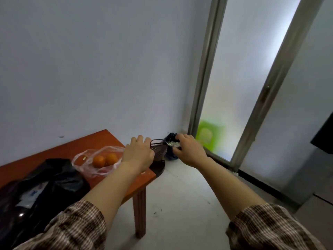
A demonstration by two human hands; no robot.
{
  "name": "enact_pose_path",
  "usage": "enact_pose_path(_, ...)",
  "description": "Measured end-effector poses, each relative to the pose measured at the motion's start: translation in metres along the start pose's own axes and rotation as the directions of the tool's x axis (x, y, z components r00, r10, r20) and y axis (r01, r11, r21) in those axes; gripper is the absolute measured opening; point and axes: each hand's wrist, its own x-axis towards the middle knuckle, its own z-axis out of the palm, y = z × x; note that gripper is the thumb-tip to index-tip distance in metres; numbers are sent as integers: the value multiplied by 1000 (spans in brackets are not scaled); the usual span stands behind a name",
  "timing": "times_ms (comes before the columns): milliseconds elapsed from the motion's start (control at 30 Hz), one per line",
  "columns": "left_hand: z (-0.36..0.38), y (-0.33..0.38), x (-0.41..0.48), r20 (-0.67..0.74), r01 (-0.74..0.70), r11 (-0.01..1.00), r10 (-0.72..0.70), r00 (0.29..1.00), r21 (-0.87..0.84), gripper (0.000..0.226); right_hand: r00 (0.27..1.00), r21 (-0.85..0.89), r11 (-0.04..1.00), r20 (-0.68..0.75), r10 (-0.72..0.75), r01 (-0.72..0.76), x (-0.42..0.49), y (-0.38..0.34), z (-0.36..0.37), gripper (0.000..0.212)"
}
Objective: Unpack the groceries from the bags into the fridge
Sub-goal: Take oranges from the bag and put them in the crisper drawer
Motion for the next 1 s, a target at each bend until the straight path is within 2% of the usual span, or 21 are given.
enact_pose_path(267, 50, -139, 18, 79, 155, 987, -158, 984, 46, 44, 975, 14, 993, 186, -122, 121, 84, -79, 101, 39)
enact_pose_path(433, 89, -200, 54, 68, 212, 976, -215, 974, 42, 41, 936, -4, 975, 279, -214, 224, 145, -105, 175, 43)
enact_pose_path(633, 145, -251, 90, 223, 162, 978, -187, 957, 128, 39, 860, -14, 924, 371, -350, 382, 203, -130, 258, 40)
enact_pose_path(800, 179, -277, 98, 275, -47, 988, 5, 961, 147, 40, 729, -40, 812, 468, -500, 582, 226, -135, 300, 42)
enact_pose_path(867, 193, -286, 104, 294, -94, 981, 41, 955, 169, 41, 683, -30, 788, 520, -514, 615, 235, -136, 312, 45)
enact_pose_path(1000, 213, -306, 115, 330, -9, 992, -34, 944, 127, 50, 661, -4, 815, 587, -468, 580, 250, -136, 329, 55)
